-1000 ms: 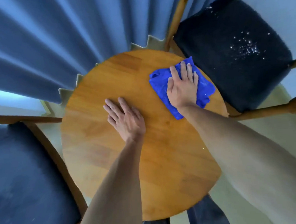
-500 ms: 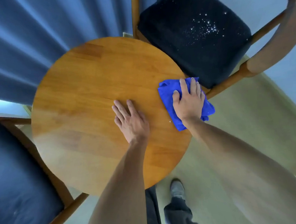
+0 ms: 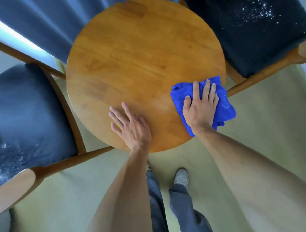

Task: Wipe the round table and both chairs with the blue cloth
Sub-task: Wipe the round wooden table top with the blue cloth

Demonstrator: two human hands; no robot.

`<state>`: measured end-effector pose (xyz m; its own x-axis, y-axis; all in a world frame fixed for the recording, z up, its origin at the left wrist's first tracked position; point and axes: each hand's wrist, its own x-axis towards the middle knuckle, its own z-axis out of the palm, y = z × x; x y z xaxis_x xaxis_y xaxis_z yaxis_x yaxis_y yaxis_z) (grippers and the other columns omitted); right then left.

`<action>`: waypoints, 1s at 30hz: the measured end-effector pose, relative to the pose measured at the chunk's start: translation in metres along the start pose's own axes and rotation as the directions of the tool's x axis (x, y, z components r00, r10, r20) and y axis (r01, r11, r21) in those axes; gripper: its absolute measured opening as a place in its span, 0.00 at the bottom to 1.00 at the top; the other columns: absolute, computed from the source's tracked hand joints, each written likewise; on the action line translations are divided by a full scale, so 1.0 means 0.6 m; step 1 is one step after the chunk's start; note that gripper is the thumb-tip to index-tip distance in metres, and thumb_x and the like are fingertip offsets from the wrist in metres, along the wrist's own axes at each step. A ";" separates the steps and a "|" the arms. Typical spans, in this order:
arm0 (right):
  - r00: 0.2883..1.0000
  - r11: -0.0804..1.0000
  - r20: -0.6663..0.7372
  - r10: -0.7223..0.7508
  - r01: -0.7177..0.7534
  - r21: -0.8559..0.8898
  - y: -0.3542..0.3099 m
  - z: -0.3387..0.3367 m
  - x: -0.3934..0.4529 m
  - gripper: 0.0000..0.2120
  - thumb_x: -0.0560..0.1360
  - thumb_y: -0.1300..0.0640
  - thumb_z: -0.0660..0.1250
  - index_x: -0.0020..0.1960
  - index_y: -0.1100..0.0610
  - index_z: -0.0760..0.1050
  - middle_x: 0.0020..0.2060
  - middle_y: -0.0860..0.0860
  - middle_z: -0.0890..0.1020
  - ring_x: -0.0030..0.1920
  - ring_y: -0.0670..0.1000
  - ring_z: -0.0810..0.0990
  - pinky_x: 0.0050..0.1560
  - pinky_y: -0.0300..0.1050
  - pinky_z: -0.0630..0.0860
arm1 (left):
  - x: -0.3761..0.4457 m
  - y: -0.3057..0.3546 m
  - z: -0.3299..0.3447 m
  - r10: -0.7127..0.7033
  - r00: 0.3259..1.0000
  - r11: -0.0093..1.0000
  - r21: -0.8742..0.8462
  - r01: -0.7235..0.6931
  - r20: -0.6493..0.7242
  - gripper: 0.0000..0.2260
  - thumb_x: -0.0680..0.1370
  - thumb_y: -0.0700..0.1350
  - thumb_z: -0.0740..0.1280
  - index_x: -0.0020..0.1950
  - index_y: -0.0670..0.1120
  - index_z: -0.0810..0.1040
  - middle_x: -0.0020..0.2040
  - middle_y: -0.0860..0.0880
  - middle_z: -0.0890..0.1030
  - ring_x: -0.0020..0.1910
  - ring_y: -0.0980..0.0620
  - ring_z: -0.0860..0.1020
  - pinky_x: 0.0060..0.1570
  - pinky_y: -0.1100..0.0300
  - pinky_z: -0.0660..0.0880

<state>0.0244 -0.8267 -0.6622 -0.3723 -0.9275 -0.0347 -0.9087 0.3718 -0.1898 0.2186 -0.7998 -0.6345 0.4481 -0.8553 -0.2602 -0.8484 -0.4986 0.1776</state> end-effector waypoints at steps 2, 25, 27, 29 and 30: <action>1.000 1.000 -0.001 -0.029 0.029 0.000 -0.024 0.004 -0.020 0.24 0.80 0.49 0.54 0.75 0.55 0.65 0.75 0.61 0.63 0.76 0.63 0.59 0.71 0.62 0.62 | 0.010 -0.036 -0.007 -0.097 0.995 0.995 -0.015 0.096 -0.018 0.28 0.81 0.50 0.50 0.81 0.48 0.48 0.80 0.39 0.45 0.79 0.41 0.45 0.74 0.44 0.48; 0.992 0.998 -0.121 0.043 -0.039 0.041 -0.150 -0.043 0.088 0.22 0.76 0.57 0.54 0.69 0.52 0.68 0.63 0.56 0.76 0.66 0.59 0.71 0.61 0.57 0.66 | 0.041 -0.005 -0.008 0.469 0.879 0.882 0.004 -0.471 0.090 0.34 0.75 0.63 0.57 0.78 0.49 0.62 0.77 0.31 0.53 0.77 0.32 0.52 0.69 0.37 0.60; 0.990 0.998 -0.125 0.059 -0.057 0.016 -0.098 -0.049 0.111 0.21 0.76 0.58 0.56 0.69 0.54 0.67 0.64 0.57 0.76 0.68 0.60 0.70 0.64 0.58 0.65 | 0.038 0.033 0.010 0.506 0.859 0.861 0.021 -0.509 0.076 0.34 0.75 0.63 0.57 0.78 0.49 0.62 0.77 0.30 0.54 0.76 0.31 0.53 0.69 0.36 0.59; 0.986 0.994 -0.121 0.111 -0.111 0.008 -0.048 -0.050 0.131 0.23 0.75 0.58 0.52 0.70 0.54 0.67 0.66 0.57 0.74 0.70 0.60 0.68 0.66 0.58 0.64 | 0.043 0.069 0.025 0.628 0.773 0.773 0.046 -0.633 0.089 0.33 0.76 0.61 0.56 0.78 0.50 0.61 0.77 0.31 0.53 0.77 0.32 0.52 0.69 0.35 0.58; 0.983 0.991 -0.120 0.137 -0.136 0.016 -0.027 -0.048 0.141 0.24 0.75 0.57 0.50 0.70 0.54 0.66 0.67 0.57 0.74 0.70 0.60 0.68 0.66 0.58 0.64 | 0.049 0.088 0.031 0.665 0.741 0.739 0.057 -0.671 0.097 0.32 0.76 0.61 0.56 0.79 0.50 0.61 0.78 0.32 0.53 0.77 0.32 0.52 0.70 0.35 0.58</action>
<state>0.0022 -0.9101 -0.6337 -0.5131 -0.8564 0.0574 -0.8465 0.4938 -0.1988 0.1822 -0.8487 -0.6503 -0.2593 -0.9513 -0.1669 -0.9439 0.2130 0.2522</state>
